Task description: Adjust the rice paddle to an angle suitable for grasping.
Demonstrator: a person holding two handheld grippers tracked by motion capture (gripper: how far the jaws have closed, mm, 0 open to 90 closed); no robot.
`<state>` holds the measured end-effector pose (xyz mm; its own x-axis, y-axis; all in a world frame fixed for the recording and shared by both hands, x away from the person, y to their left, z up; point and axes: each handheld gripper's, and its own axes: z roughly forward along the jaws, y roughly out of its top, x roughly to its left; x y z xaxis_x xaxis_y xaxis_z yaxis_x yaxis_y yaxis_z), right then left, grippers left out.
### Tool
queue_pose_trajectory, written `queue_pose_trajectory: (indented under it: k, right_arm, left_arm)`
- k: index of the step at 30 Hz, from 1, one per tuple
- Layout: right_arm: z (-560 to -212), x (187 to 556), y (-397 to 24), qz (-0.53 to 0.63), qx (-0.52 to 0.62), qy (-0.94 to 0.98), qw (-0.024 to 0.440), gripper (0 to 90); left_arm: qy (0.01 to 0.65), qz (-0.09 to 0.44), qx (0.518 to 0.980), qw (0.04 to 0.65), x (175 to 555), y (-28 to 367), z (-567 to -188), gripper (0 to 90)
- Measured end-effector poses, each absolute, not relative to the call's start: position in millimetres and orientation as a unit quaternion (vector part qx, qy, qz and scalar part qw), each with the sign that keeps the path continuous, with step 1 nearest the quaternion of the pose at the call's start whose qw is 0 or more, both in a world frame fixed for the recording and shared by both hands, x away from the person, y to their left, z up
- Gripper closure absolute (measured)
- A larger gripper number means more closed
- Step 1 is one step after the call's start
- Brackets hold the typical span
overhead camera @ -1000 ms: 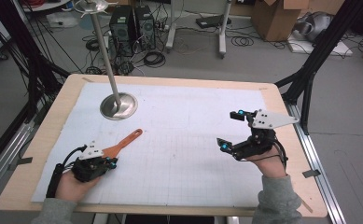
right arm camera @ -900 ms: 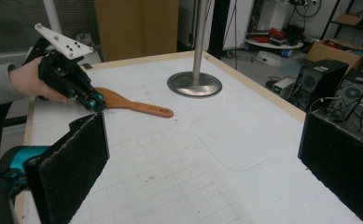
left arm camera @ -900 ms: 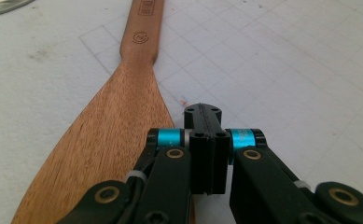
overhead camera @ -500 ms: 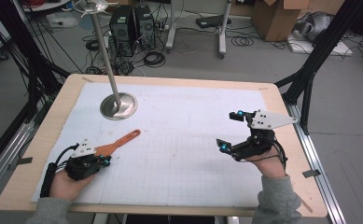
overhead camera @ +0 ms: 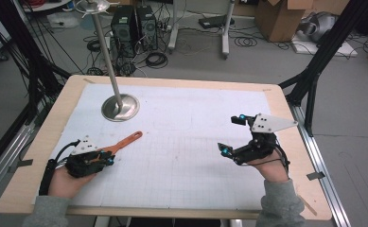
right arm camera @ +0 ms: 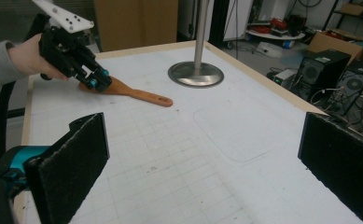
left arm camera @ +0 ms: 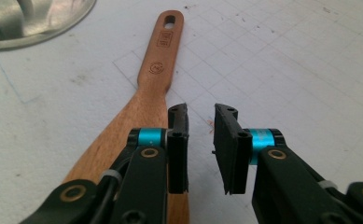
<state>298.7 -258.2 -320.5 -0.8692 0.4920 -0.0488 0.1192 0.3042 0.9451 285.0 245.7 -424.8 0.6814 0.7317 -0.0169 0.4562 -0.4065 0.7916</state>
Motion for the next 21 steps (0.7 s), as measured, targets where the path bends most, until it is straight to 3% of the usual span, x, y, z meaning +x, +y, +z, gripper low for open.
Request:
queue_pose_trajectory:
  k: [5,15,21]
  right_arm:
    - [-321,299,-257,0.556,0.192,0.792,0.166,0.3]
    - [-320,301,-261,0.564,0.194,0.786,0.166,0.3]
    - [-321,302,-261,0.564,0.194,0.785,0.167,0.3]
  left_arm:
    - [0.358,0.156,0.823,0.413,290,246,-420,53.0]
    - [0.34,0.181,0.838,0.387,293,235,-412,19.6]
    - [0.334,0.162,0.833,0.411,302,233,-402,14.9]
